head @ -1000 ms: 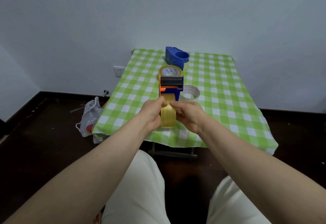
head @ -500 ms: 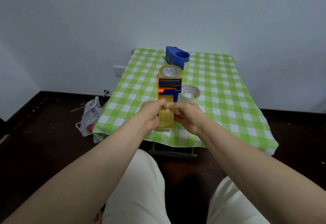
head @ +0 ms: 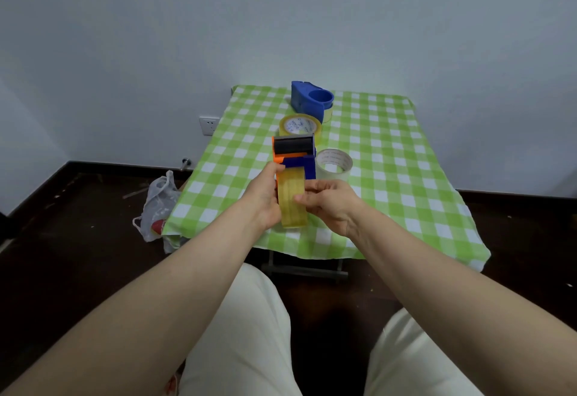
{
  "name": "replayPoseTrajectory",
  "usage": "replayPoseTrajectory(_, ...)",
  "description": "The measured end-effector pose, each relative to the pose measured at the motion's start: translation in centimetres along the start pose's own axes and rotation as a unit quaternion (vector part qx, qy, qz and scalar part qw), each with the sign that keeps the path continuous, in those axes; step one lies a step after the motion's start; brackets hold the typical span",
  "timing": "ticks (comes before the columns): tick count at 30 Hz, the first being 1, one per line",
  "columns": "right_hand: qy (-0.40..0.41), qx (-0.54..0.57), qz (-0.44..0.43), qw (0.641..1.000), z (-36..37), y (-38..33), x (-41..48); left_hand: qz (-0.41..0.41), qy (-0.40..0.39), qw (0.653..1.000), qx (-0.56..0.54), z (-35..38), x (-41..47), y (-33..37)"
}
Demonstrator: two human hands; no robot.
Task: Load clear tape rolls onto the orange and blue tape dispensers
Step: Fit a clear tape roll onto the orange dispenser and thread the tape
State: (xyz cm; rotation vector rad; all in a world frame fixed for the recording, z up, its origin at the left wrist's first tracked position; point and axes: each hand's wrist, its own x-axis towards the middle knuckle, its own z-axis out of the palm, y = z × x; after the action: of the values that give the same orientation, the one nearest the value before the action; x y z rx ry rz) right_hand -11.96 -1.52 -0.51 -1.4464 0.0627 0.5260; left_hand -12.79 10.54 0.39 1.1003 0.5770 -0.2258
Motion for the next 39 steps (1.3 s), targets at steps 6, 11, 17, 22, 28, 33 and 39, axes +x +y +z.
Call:
replayPoseTrajectory(6,-0.002,0.022,-0.009,1.000,-0.4,0.1,0.2,0.023,0.000,1.000,0.021,0.0,-0.1,-0.5)
replayPoseTrajectory(11,0.006,-0.013,-0.013,1.000,-0.1,0.5,0.4,0.030,0.034,0.998,0.045,-0.1,0.3,-0.4)
replayPoseTrajectory(17,0.015,-0.006,-0.015,1.000,-0.1,0.4,0.2,0.031,0.024,0.998,0.057,0.4,0.2,-0.1)
replayPoseTrajectory(22,0.004,0.016,-0.013,1.000,-0.3,0.4,0.1,0.032,0.040,0.998,0.049,0.0,0.4,-0.4)
replayPoseTrajectory(28,0.016,0.003,0.000,1.000,0.0,0.3,0.1,0.020,0.056,0.998,0.033,-0.2,1.1,-0.4)
replayPoseTrajectory(33,0.080,0.050,0.031,0.995,0.3,-0.3,0.6,0.024,0.039,0.998,0.044,0.3,0.8,-0.9)
replayPoseTrajectory(39,0.039,0.027,0.009,0.999,0.0,0.1,0.7,0.018,0.057,0.997,0.046,0.2,1.3,-0.4)
